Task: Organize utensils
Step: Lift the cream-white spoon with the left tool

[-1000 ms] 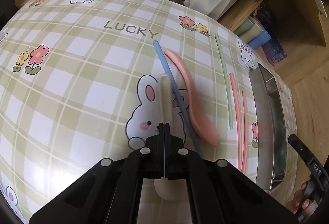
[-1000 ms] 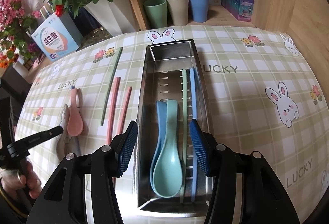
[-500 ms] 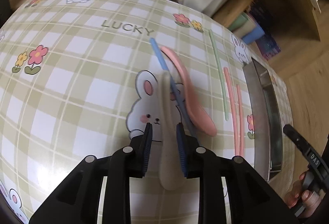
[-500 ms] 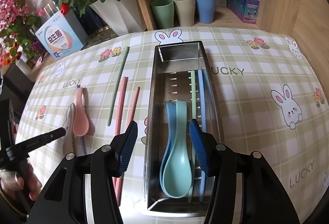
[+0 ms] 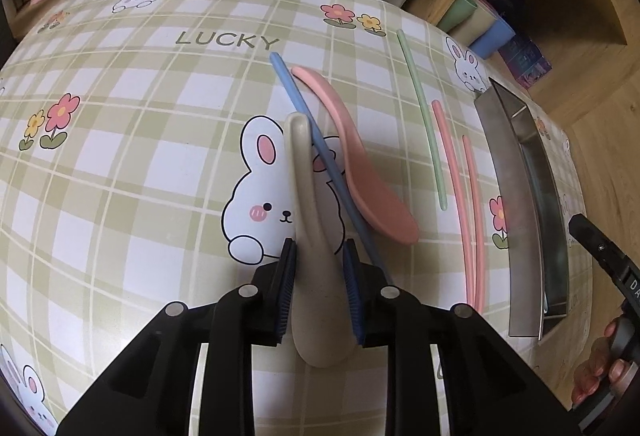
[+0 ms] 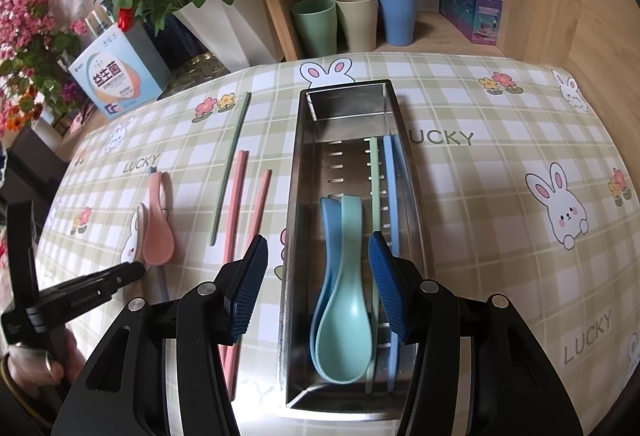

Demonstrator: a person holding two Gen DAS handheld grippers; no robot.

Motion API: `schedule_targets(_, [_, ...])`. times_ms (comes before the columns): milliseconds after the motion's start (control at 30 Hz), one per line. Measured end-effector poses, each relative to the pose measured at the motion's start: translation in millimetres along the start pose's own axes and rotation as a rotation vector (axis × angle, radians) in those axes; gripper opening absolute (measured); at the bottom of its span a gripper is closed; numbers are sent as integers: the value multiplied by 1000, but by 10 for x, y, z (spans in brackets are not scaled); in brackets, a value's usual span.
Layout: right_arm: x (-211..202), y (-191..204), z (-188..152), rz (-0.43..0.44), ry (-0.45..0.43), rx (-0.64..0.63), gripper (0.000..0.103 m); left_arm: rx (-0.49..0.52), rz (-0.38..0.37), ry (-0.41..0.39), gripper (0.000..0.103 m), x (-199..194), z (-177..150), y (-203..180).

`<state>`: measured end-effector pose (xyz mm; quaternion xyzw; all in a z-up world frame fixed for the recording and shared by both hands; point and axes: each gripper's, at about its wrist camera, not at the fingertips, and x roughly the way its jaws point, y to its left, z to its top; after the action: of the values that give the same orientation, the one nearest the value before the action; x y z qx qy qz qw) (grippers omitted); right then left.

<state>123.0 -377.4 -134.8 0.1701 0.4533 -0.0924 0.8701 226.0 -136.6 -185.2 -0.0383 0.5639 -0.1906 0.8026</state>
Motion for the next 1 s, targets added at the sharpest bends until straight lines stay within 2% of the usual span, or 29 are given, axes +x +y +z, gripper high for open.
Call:
schedule_targets(100, [-5,0,-4,-2,-2,4,51,-20,-20,-8,18,-31,-12,43])
schedule_targets(400, [-34,23,-6,3,-10,5,51,-40,1,-43,6,-214,-25,213])
schedule_targets(533, [-29,66,-18,12,-9,0,51,-24,-13,-28,5,-265,-90,232])
schedule_targets(800, [-61,99,-28,17,-13,-5,51,34,-60,22,4,-227,-223,1])
schedule_targets(1000, [-81,56,-46,10,-15,5,51,50,-52,31,5,-170,-223,-25])
